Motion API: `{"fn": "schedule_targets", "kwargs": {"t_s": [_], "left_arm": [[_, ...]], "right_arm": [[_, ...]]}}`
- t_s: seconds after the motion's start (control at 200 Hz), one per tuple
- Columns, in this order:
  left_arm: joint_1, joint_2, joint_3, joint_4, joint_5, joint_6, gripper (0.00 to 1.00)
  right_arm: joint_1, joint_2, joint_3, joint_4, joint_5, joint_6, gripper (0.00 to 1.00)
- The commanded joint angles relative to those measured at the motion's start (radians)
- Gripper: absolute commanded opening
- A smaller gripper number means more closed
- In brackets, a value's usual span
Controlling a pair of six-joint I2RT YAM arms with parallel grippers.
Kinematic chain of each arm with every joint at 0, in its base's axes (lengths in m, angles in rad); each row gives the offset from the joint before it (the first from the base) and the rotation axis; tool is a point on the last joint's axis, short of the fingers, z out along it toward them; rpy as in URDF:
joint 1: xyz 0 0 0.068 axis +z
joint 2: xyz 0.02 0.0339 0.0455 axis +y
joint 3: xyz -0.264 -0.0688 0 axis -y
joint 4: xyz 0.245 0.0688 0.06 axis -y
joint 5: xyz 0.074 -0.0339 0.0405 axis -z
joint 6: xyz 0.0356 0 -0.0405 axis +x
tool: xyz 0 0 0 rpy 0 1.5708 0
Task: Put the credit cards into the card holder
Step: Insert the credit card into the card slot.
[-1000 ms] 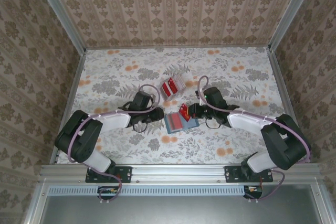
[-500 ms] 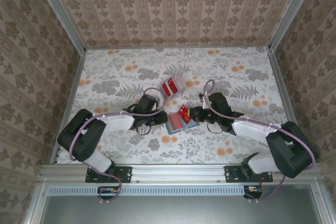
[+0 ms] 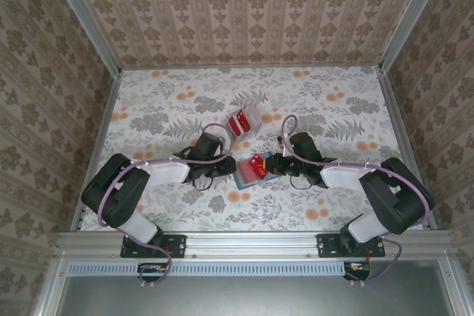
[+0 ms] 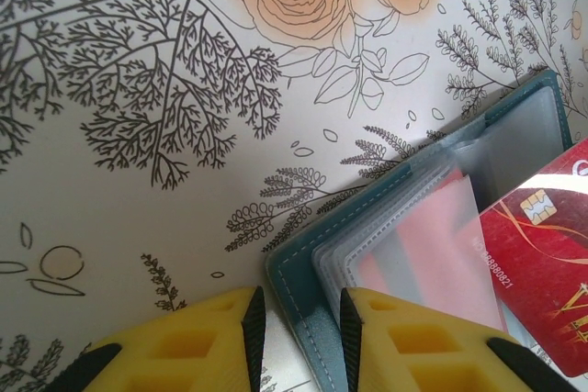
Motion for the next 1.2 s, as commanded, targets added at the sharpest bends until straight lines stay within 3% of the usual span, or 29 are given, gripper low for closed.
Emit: {"fn": "schedule_targets", "kwargs": {"t_s": [0.0, 0.94, 1.195], "left_arm": [[-0.006, 0.022, 0.008, -0.013, -0.019, -0.016, 0.31], [-0.013, 0.053, 0.020, -0.002, -0.017, -0.018, 0.30], [-0.013, 0.055, 0.019, -0.006, -0.021, -0.018, 0.29]], "right_arm": [[0.002, 0.029, 0.012, 0.013, -0.028, -0.011, 0.00], [0.049, 0.189, 0.023, 0.106, 0.025, -0.023, 0.01], [0.070, 0.173, -0.010, 0.117, 0.074, -0.011, 0.01]]}}
